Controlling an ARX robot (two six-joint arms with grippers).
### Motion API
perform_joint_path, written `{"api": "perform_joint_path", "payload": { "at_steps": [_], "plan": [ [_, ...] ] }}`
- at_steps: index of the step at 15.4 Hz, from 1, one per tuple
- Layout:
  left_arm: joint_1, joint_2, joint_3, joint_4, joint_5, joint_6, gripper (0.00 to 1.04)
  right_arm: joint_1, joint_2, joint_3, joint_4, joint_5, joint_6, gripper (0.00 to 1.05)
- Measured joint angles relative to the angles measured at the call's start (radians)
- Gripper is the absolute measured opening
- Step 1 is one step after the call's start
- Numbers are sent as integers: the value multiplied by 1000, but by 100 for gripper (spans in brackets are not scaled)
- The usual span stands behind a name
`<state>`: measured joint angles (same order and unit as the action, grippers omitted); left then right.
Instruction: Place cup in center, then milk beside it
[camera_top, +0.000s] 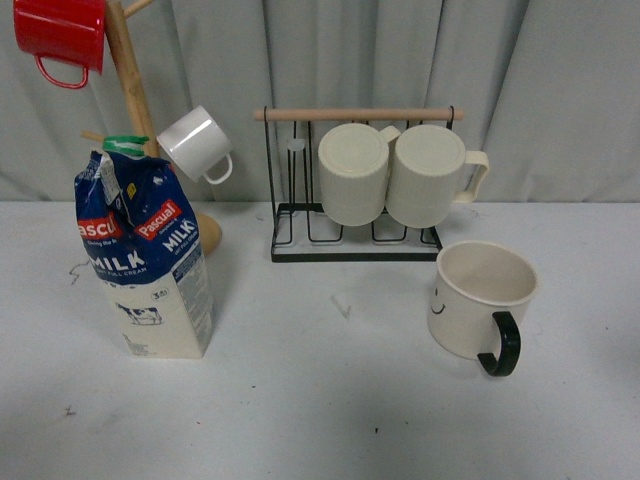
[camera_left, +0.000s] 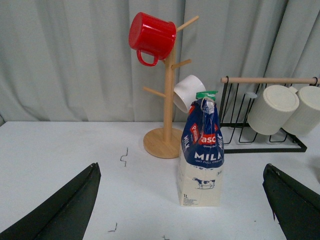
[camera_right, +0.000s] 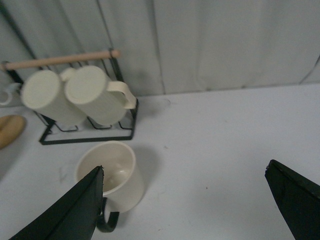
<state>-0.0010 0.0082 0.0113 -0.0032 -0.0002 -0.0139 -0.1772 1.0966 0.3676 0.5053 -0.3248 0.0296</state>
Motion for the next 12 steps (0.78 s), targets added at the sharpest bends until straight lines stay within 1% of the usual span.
{"api": "perform_joint_path", "payload": {
  "at_steps": [1, 3, 5, 7, 9, 12],
  "plan": [
    [0, 0, 0, 0, 0, 0, 98, 26, 155, 78, -2, 60, 24, 98],
    [0, 0, 0, 0, 0, 0, 98, 114, 439, 285, -130, 167, 91, 98],
    [0, 0, 0, 0, 0, 0, 98, 184, 602, 455, -245, 236, 128, 98],
    [0, 0, 0, 0, 0, 0, 98, 246, 719, 583, -364, 269, 160, 98],
    [0, 0, 0, 0, 0, 0, 98, 282, 807, 677, -463, 273, 185, 98],
    [0, 0, 0, 0, 0, 0, 98, 290, 891, 729, -512, 291, 216, 98]
  ]
}}
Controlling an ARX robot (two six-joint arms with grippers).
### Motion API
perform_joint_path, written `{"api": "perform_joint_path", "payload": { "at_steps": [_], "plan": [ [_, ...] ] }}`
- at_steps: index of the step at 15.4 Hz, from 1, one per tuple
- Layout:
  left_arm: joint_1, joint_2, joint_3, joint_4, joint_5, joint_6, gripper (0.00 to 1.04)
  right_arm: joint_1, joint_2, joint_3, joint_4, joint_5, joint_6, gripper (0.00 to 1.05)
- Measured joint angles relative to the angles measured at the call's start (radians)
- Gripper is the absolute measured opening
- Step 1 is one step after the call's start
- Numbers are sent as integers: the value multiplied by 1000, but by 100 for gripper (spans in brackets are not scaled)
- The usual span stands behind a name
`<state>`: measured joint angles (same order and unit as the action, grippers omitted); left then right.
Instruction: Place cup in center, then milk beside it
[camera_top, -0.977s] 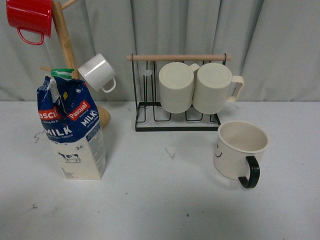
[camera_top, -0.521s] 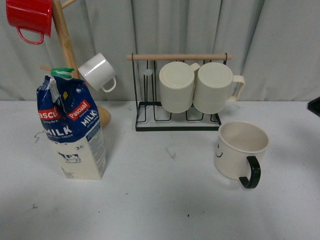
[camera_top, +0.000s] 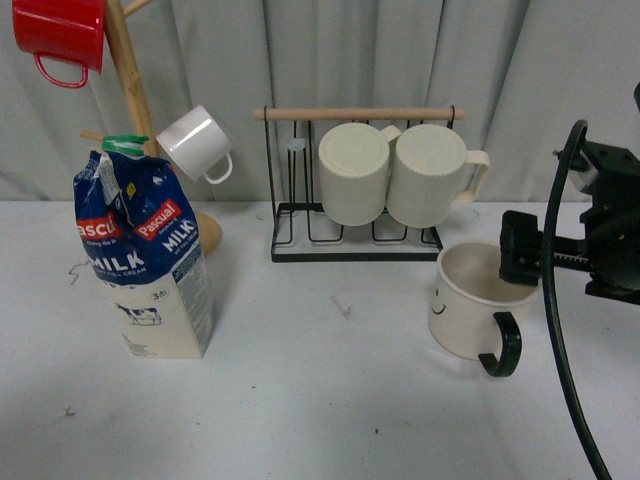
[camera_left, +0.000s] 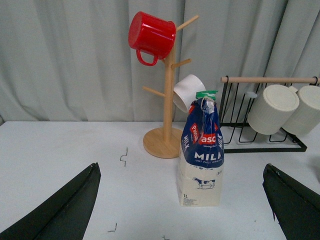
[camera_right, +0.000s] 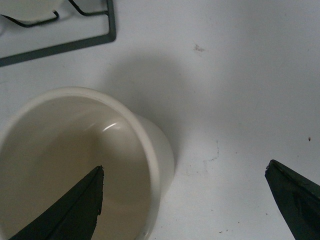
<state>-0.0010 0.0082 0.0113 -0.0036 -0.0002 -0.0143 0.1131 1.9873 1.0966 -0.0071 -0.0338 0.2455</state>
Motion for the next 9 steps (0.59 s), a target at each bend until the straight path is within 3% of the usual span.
{"api": "perform_joint_path", "payload": {
  "at_steps": [4, 5, 9],
  "plan": [
    [0, 0, 0, 0, 0, 0, 98, 6, 43, 17, 3, 0, 37, 95],
    [0, 0, 0, 0, 0, 0, 98, 12, 43, 20, 11, 1, 43, 77],
    [0, 0, 0, 0, 0, 0, 98, 18, 43, 20, 10, 4, 54, 31]
  ]
}}
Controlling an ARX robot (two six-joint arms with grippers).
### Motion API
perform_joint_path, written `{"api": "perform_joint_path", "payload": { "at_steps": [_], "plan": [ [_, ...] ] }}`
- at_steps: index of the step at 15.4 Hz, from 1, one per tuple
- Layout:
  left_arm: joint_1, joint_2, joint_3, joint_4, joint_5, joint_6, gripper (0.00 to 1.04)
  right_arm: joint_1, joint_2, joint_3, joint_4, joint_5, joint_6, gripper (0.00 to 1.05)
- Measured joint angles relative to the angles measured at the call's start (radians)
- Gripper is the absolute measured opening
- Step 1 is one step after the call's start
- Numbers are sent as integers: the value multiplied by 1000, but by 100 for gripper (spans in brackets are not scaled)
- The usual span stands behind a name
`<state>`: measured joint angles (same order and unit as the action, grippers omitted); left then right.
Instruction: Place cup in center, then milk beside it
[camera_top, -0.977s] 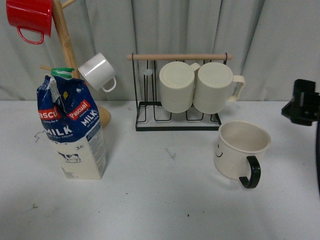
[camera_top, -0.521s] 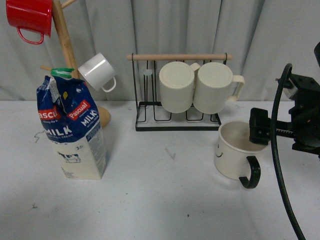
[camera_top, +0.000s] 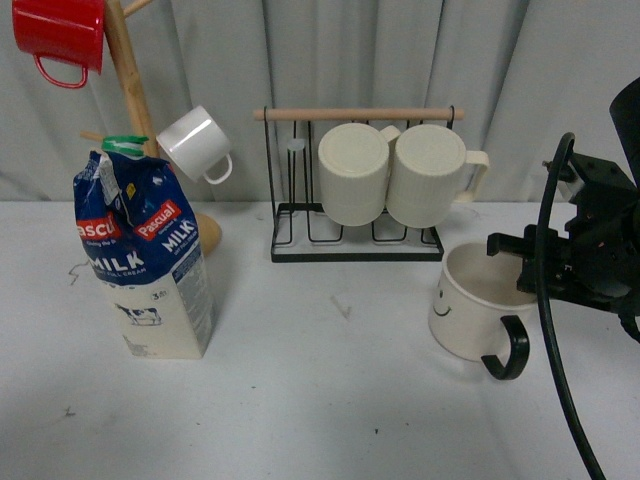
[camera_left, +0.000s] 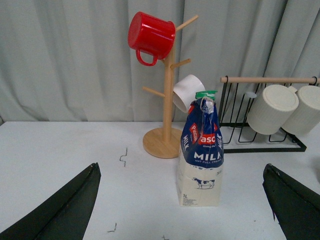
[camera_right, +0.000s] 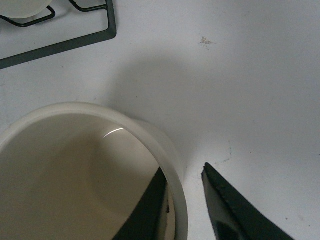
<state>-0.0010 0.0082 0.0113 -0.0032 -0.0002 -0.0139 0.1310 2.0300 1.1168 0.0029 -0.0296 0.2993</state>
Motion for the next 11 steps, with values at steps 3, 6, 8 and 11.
{"api": "perform_joint_path", "payload": {
  "at_steps": [3, 6, 8, 11],
  "plan": [
    [0, 0, 0, 0, 0, 0, 98, 24, -46, -23, -23, -2, 8, 3],
    [0, 0, 0, 0, 0, 0, 98, 108, -130, -16, -77, -8, 19, 3],
    [0, 0, 0, 0, 0, 0, 98, 168, -113, 31, -117, 17, 26, 3],
    [0, 0, 0, 0, 0, 0, 98, 235, -19, 115, -167, 61, 62, 3]
  ]
}}
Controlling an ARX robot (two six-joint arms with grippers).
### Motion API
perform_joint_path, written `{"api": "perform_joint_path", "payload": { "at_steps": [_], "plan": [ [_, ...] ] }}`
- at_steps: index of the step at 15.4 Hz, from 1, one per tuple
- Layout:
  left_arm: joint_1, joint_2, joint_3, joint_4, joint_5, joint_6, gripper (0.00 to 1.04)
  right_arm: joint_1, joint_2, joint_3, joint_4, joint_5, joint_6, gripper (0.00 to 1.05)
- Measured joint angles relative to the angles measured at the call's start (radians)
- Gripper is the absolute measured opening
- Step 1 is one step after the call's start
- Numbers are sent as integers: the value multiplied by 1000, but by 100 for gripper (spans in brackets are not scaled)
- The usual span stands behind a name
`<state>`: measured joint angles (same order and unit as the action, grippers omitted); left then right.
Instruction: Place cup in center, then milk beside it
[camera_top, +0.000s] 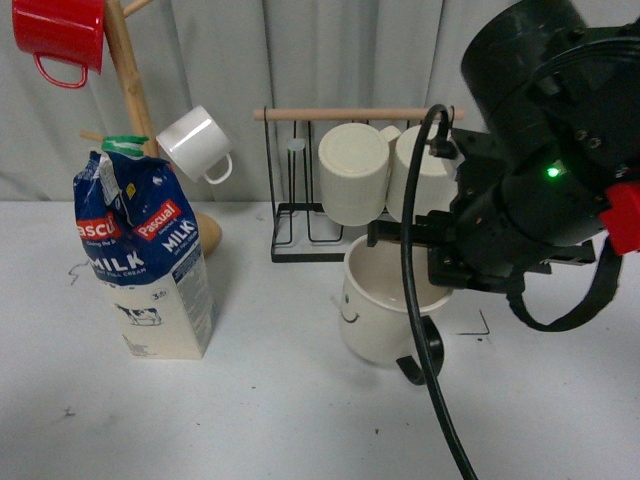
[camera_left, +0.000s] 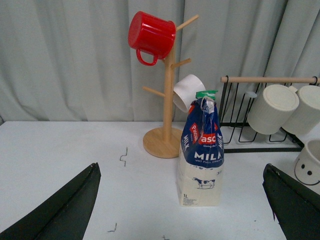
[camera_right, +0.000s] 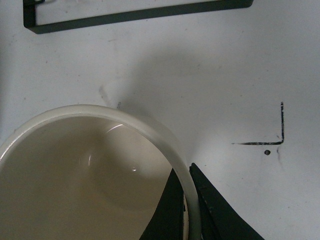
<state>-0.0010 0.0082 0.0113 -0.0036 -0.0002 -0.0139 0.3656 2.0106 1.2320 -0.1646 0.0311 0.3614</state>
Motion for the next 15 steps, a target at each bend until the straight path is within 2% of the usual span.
{"api": "perform_joint_path", "payload": {
  "at_steps": [4, 9, 12, 13, 15],
  "plan": [
    [0, 0, 0, 0, 0, 0, 98, 40, 72, 98, -58, 57, 42, 3],
    [0, 0, 0, 0, 0, 0, 98, 39, 174, 227, -136, 57, 72, 3],
    [0, 0, 0, 0, 0, 0, 98, 37, 188, 250, -136, 27, 73, 26],
    [0, 0, 0, 0, 0, 0, 98, 34, 180, 250, -132, 1, 73, 39],
    [0, 0, 0, 0, 0, 0, 98, 19, 138, 223, -85, -45, 71, 57]
  ]
}}
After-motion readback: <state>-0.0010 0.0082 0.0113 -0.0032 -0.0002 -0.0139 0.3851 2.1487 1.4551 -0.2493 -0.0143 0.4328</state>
